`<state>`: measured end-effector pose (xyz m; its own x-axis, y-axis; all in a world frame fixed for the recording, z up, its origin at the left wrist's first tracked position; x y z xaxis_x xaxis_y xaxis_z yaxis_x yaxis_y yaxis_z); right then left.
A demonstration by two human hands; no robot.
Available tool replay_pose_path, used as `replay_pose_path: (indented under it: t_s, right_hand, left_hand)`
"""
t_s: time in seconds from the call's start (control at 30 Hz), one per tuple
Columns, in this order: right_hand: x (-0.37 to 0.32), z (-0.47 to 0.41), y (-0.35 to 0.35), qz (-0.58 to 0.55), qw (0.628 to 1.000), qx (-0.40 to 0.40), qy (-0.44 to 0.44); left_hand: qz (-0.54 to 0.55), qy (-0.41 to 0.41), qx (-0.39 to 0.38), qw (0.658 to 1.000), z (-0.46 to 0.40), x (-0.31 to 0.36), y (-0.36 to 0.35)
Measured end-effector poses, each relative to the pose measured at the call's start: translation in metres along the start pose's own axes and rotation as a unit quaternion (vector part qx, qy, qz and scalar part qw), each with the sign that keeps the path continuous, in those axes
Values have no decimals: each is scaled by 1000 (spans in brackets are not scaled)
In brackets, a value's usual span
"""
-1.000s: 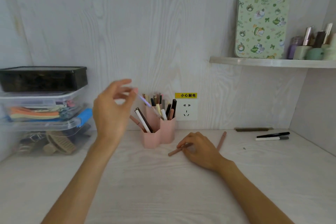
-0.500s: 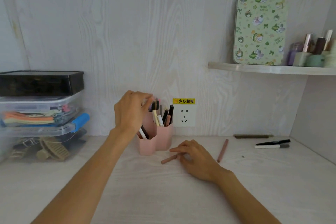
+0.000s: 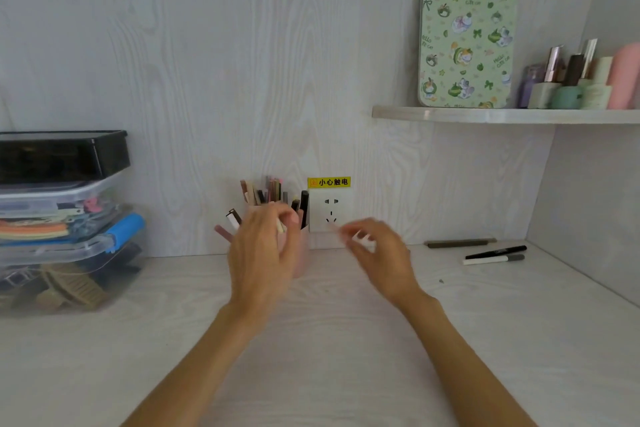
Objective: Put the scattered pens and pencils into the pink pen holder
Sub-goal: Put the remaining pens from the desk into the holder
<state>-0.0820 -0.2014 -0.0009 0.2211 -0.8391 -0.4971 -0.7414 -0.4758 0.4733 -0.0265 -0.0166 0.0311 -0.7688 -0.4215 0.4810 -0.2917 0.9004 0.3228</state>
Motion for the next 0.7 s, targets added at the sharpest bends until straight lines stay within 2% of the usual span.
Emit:
replay_pose_path:
  t_s: [0.03, 0.07, 0.13, 0.23, 0.3, 0.4, 0.53, 0.63, 0.7]
  right_hand:
    - [8, -3, 20, -59, 991, 108, -46]
    - [18, -3, 37, -114, 967, 208, -88]
    - [42, 5, 59, -212, 894, 352, -179]
    - [77, 26, 65, -358, 759, 437, -323]
    - [88, 34, 61, -421, 706, 439, -364]
    - [90, 34, 54, -460, 683, 424, -376]
    - [85, 31, 51, -489, 675, 408, -371]
    - [77, 26, 55, -480, 697, 404, -349]
    - [53, 18, 35, -477, 721, 367, -343]
  left_hand:
    - [-1, 1, -38, 999, 7, 5, -12]
    - [-7, 2, -87, 996, 15, 9, -28]
    - [-14, 27, -208, 978, 30, 15, -65]
    - [-36, 81, -371, 924, 54, 28, -118]
    - [-61, 83, -401, 910, 66, 41, -140]
    - [-68, 57, -360, 929, 70, 53, -148]
    - [-84, 13, -338, 937, 64, 39, -128]
    - [-82, -3, -348, 934, 55, 12, -98]
    - [-94, 8, -354, 930, 49, -29, -50]
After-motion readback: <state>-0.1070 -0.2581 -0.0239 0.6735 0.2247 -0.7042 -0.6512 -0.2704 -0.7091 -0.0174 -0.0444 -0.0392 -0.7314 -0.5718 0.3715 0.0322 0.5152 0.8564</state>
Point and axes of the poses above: each hand's wrist, its own z-axis away from the middle knuckle, its own y-axis out of the back of the hand, x = y × z, the point moved 6 cm from there along -z, towards the middle knuckle, and after that the axes turned 5 degrees about y, right-handed, at the moved point
